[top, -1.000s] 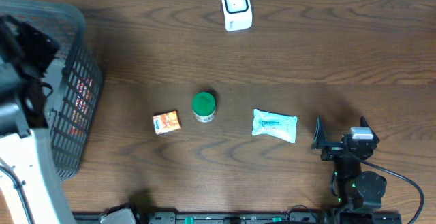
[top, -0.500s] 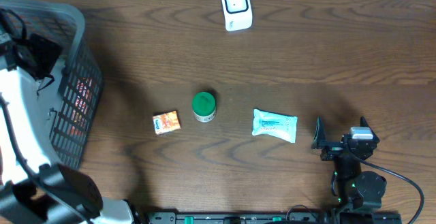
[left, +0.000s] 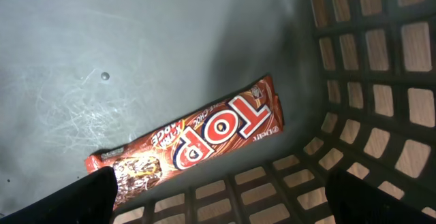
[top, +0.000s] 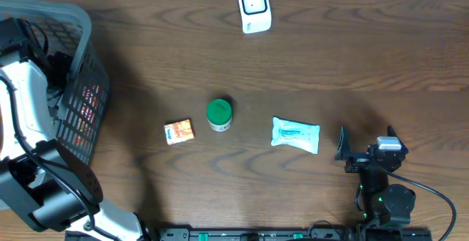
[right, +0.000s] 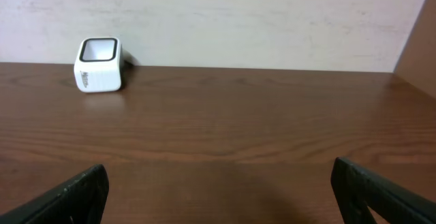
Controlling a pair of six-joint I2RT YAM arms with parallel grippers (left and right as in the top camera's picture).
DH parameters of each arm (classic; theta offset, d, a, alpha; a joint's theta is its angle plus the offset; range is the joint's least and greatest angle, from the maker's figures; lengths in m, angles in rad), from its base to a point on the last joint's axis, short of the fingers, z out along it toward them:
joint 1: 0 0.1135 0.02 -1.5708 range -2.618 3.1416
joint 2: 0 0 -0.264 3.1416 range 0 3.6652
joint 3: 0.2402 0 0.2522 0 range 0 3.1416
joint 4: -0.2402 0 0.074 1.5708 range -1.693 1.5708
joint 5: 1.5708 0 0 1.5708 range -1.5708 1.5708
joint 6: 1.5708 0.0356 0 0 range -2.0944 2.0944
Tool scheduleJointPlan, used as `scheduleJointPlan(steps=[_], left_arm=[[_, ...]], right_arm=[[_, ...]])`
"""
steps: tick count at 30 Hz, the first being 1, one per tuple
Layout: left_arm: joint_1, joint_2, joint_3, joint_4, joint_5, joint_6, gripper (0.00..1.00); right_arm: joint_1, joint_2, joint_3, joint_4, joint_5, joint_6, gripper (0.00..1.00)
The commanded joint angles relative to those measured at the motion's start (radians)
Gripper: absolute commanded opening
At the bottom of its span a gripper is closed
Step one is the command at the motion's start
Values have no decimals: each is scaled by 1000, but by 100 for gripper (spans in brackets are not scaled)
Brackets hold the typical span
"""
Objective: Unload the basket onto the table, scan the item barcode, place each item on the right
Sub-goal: 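Reach the left gripper into the basket toward the red TOP chocolate bar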
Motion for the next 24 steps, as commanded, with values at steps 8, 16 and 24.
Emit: scheduleJointPlan(steps=[8, 16, 24], left_arm=[[-66, 10, -8, 21, -13, -8, 98], [-96, 10, -18, 23, -33, -8, 98], [-102, 10, -70, 56, -35, -9, 98]], right_arm=[[-8, -2, -3, -2, 9, 17, 99], [-8, -2, -3, -2, 9, 17, 99], [-8, -2, -3, -2, 9, 17, 99]])
